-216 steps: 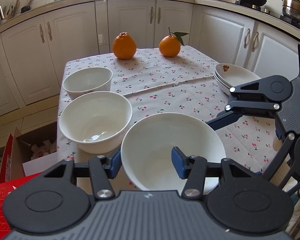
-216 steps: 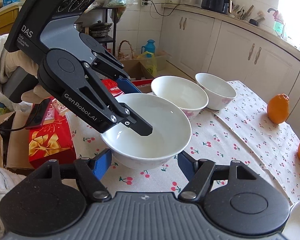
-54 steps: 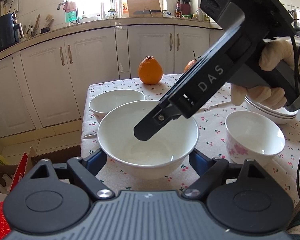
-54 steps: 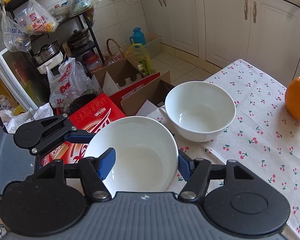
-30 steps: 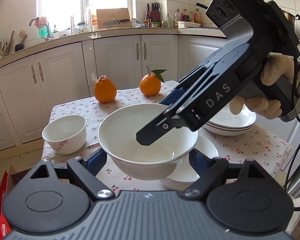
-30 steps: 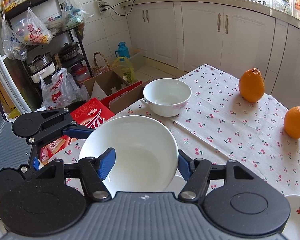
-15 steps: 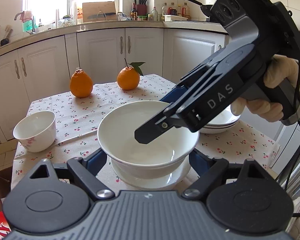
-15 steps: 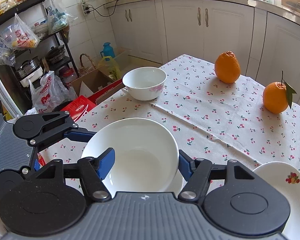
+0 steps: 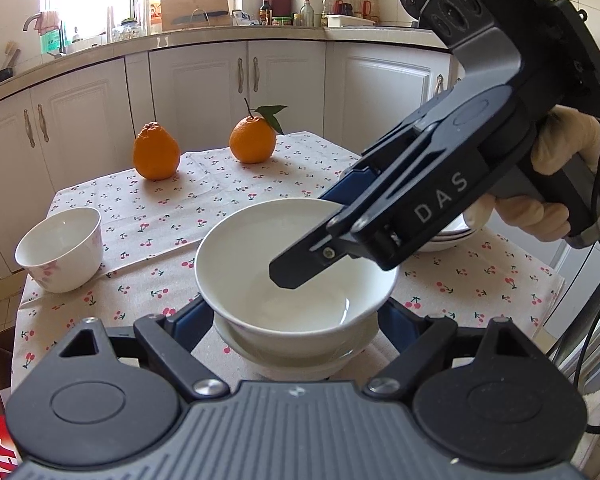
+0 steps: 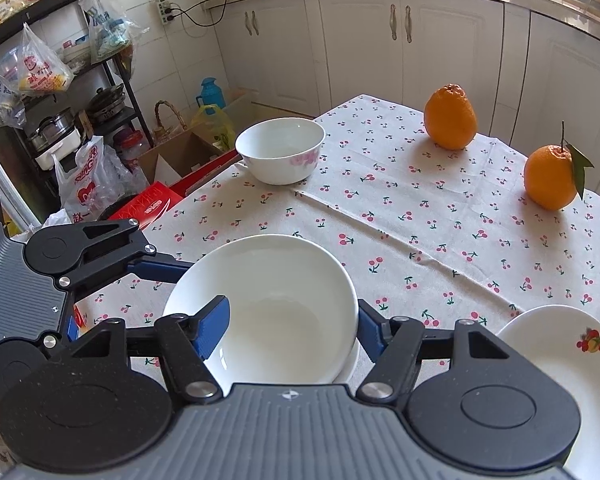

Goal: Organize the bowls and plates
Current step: 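Carry the bowl with the right gripper and lower it into another white bowl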

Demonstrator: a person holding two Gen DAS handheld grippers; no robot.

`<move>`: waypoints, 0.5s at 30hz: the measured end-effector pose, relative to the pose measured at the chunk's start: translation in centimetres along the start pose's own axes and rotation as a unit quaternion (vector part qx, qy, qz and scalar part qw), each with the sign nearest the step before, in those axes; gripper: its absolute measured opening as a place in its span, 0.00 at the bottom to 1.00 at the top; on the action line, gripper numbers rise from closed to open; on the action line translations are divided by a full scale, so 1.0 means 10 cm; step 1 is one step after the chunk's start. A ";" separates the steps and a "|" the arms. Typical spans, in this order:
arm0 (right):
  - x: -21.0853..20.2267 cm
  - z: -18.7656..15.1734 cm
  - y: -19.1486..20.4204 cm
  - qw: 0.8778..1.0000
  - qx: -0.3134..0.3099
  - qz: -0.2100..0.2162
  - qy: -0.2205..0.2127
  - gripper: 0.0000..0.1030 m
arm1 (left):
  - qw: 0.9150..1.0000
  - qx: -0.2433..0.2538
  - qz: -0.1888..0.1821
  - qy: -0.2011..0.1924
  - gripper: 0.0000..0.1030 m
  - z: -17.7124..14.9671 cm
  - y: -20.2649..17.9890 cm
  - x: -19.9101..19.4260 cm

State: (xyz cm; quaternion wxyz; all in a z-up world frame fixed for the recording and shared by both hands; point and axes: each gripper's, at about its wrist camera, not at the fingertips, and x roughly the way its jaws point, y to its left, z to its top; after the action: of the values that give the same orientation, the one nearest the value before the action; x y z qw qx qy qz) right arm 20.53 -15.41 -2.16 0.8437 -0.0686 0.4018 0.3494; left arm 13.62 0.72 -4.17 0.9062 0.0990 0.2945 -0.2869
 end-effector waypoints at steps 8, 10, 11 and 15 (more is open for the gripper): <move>0.04 -0.01 0.01 1.000 -0.004 -0.003 0.003 0.70 | 1.000 0.001 -0.001 0.004 0.86 0.00 0.01 0.04; 0.05 -0.01 0.01 1.000 -0.005 -0.003 0.003 0.70 | 1.000 0.000 -0.001 0.006 0.86 -0.01 0.02 0.05; 0.06 -0.01 0.02 1.000 -0.007 -0.004 0.003 0.70 | 1.000 0.000 0.000 0.007 0.86 -0.01 0.02 0.05; 0.07 -0.02 0.02 1.000 -0.011 -0.008 0.005 0.70 | 1.000 -0.002 -0.003 0.006 0.86 -0.01 0.03 0.05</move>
State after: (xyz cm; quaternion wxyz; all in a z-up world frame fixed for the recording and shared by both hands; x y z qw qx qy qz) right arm 20.59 -14.94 -2.76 0.8436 -0.0829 0.4016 0.3466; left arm 14.08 0.71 -4.57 0.9037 0.0986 0.3010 -0.2881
